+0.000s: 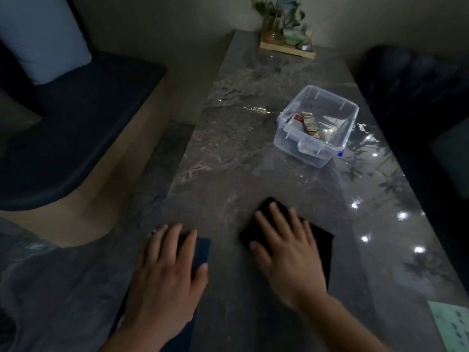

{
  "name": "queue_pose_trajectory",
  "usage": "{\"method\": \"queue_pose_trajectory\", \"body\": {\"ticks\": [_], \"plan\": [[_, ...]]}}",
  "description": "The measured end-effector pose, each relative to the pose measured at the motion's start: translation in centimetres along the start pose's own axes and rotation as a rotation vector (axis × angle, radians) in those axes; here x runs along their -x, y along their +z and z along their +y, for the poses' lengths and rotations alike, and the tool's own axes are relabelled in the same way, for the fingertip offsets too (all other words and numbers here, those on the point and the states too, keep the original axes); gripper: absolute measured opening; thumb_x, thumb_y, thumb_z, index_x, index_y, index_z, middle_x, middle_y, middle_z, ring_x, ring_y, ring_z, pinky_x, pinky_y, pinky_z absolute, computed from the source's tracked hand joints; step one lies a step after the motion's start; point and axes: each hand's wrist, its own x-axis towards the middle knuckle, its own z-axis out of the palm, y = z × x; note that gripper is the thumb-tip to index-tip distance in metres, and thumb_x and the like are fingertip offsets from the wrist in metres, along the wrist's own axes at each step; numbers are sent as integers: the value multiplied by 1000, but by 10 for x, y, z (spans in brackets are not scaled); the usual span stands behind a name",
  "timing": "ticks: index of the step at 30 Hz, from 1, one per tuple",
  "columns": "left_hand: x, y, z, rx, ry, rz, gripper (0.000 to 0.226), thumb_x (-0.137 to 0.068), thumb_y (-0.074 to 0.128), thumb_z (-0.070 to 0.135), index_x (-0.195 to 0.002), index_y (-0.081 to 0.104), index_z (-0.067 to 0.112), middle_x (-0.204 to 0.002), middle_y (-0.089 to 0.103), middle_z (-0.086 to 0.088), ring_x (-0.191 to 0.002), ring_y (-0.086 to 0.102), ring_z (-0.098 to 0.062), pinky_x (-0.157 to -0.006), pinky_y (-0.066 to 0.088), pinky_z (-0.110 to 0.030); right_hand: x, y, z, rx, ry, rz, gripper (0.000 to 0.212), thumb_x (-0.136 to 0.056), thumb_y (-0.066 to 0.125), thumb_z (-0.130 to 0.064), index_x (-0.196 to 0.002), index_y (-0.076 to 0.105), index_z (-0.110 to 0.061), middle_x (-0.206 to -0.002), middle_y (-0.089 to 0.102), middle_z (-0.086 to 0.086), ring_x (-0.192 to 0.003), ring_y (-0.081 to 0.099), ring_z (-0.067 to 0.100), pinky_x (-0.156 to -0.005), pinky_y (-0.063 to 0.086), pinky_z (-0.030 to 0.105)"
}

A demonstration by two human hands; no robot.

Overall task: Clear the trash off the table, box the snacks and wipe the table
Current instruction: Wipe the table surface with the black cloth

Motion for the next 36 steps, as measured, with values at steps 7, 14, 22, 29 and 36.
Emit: {"method": "queue_pose_trajectory", "body": {"ticks": [7, 14, 22, 29, 36], "plan": [[-96, 9, 48, -108, 78, -33, 66, -88, 13, 61, -151, 14, 39, -164, 9, -7, -149, 2, -30, -119, 3, -57, -35, -13, 61, 2, 88, 1, 64, -95, 14, -72, -155, 12, -50, -167, -4, -15, -155, -3, 20, -125, 2, 43], [-106, 18, 43, -128, -2, 11, 66, -87, 18, 64, -149, 22, 41, -162, 22, -8, -148, 12, -32, -117, 4, -62, -27, 4, 24, 6, -115, 7, 61, -100, 22, -68, -156, 21, -45, -168, 11, -11, -156, 3, 22, -124, 5, 42], [-106, 14, 45, -146, -6, -7, 66, -88, 21, 64, -149, 26, 39, -160, 25, -9, -147, 17, -33, -116, 8, -62, -145, -11, 19, -225, 269, 40, 56, -105, 22, -52, -159, 19, -35, -170, 6, -7, -155, -4, 23, -125, 1, 45], [-107, 12, 47, -123, -20, -19, 66, -86, 30, 62, -147, 32, 38, -158, 31, -9, -145, 23, -34, -115, 13, -63, -75, -1, 44, -49, -77, 24, 62, -101, 11, -66, -158, 19, -41, -167, 5, -15, -155, -4, 16, -124, 1, 37], [-107, 14, 46, -114, -9, 0, 71, -86, 34, 61, -146, 40, 24, -155, 36, -11, -144, 27, -34, -114, 17, -64, -179, -7, 3, -169, 206, 44, 59, -104, 20, -55, -159, 18, -33, -170, 4, -3, -155, -3, 26, -125, 2, 48]]}}
